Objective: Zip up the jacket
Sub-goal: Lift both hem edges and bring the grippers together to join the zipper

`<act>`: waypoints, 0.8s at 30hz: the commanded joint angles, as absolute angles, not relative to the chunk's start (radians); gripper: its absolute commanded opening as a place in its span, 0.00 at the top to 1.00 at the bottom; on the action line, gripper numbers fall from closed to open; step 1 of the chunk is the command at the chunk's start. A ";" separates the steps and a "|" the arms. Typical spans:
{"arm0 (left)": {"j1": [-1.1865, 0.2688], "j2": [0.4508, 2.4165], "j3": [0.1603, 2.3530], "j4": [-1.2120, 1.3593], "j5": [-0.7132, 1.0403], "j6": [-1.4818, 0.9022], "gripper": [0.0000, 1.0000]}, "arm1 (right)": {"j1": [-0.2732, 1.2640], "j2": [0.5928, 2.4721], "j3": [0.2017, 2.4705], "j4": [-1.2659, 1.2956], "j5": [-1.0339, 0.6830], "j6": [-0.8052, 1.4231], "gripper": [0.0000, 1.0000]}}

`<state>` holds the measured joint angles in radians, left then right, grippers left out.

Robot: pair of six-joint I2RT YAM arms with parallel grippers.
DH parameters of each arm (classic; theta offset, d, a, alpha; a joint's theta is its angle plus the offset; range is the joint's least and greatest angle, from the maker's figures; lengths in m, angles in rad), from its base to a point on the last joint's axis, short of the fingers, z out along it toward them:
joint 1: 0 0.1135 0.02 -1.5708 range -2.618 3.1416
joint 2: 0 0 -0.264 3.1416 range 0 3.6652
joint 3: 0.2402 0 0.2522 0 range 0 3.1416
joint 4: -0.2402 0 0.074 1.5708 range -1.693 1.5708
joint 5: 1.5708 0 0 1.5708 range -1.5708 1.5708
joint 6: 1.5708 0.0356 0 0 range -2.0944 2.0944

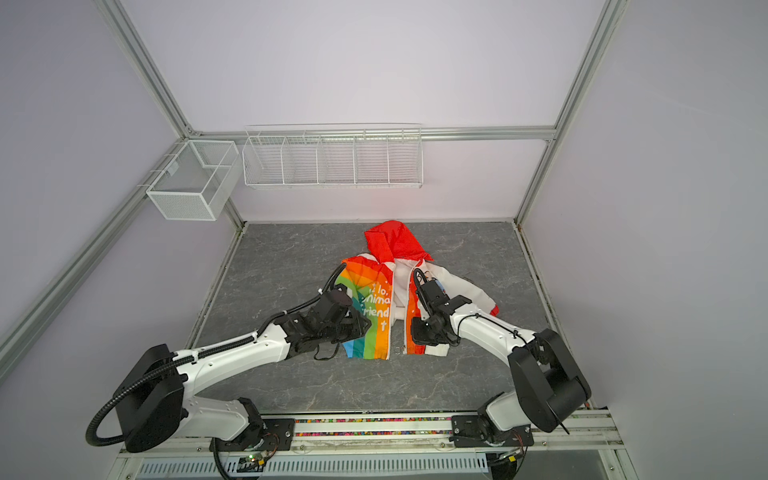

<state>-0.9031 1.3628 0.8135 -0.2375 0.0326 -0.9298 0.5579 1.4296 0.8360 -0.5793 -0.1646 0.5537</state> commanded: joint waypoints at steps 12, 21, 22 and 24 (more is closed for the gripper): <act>-0.945 1.690 1.052 -0.108 0.276 -0.798 0.59 | 0.540 1.473 0.836 -0.584 -0.110 0.578 0.76; -0.944 1.860 1.110 -0.107 0.309 -0.742 0.56 | 0.504 1.485 0.801 -0.565 -0.113 0.571 0.79; -0.944 1.871 1.113 -0.108 0.308 -0.739 0.56 | 0.500 1.485 0.798 -0.564 -0.116 0.569 0.79; -0.944 1.887 1.114 -0.095 0.311 -0.736 0.56 | 0.493 1.485 0.793 -0.559 -0.121 0.567 0.80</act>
<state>-0.9432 1.8683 1.0767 -0.1036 0.2970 -0.7727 0.5034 1.4742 0.8139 -0.5701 -0.1200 0.5686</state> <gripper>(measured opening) 0.441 0.205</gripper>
